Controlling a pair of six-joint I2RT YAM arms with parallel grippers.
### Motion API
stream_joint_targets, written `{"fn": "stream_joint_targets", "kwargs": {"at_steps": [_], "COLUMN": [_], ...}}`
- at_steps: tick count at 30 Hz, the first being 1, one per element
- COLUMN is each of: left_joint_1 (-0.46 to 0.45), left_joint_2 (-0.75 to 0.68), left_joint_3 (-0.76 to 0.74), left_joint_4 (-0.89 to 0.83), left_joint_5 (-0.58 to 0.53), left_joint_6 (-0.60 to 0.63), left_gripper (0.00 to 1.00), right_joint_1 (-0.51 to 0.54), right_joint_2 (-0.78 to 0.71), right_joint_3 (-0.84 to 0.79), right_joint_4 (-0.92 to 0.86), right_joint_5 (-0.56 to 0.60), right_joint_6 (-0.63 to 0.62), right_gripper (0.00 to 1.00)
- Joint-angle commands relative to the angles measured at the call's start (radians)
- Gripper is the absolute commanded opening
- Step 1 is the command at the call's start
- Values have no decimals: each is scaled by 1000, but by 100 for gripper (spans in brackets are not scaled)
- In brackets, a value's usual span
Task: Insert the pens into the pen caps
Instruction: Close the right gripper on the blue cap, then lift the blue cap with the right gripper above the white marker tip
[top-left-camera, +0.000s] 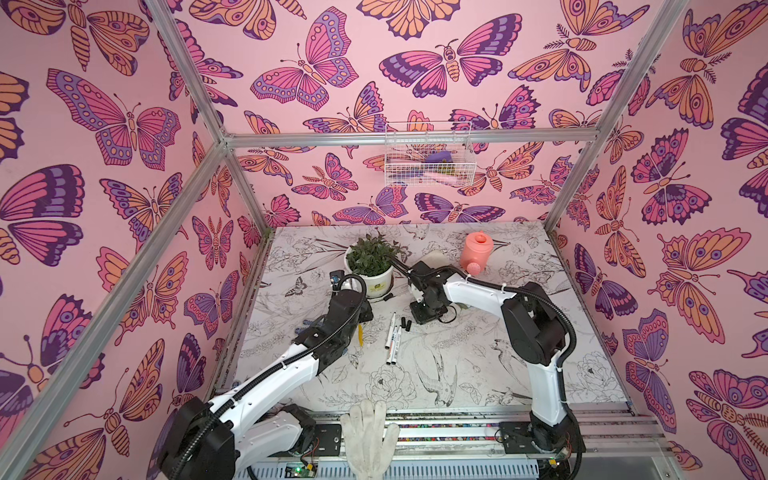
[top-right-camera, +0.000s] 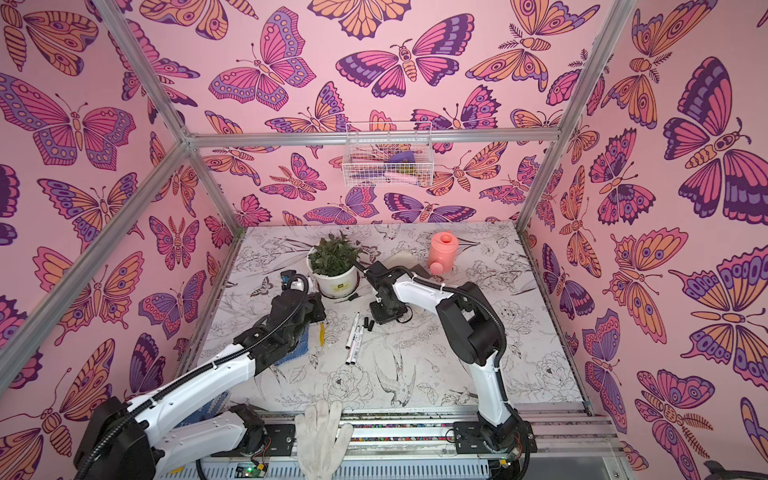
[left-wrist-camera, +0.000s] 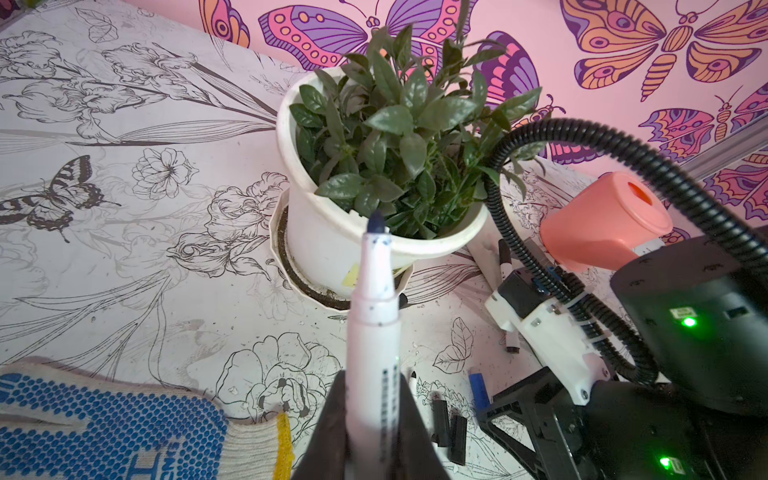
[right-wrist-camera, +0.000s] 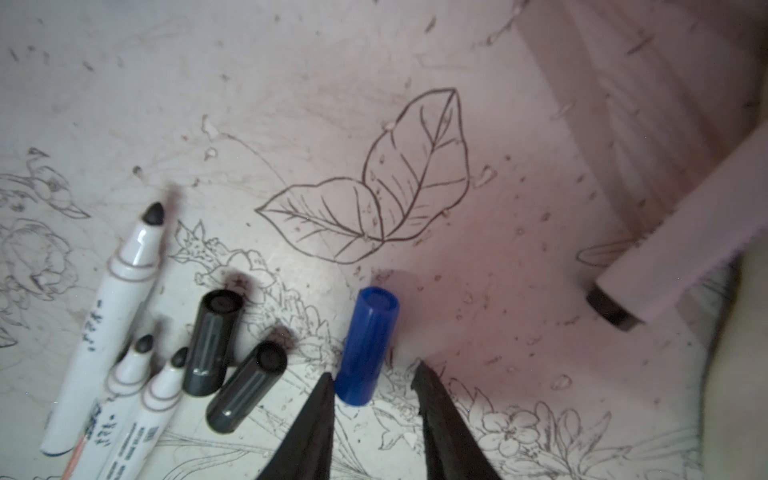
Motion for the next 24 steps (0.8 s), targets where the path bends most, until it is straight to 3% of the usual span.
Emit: {"fn": "stream_joint_targets", "kwargs": {"at_steps": [1,7,20,24], "left_joint_1": [6,6,7,4], "left_joint_2": [8,6,-3,-5], "left_joint_3": [15,14,13,14], "left_joint_4": [-5,-6,-5,-7], "left_joint_5": [6,12,24,45], "left_joint_6": [14,22,25,48], "left_gripper": [0,0,0,0], "right_joint_1": [-13,-13,20,32], "right_joint_2": [32,70,123,156], "right_joint_3": [59,96,94,121], "right_joint_4": [-27,-25,-60,-61], "right_joint_5": [-4,-19,112,126], "right_joint_6": [-15,-9,-6,-7], "right_gripper": [37,37,33,20]}}
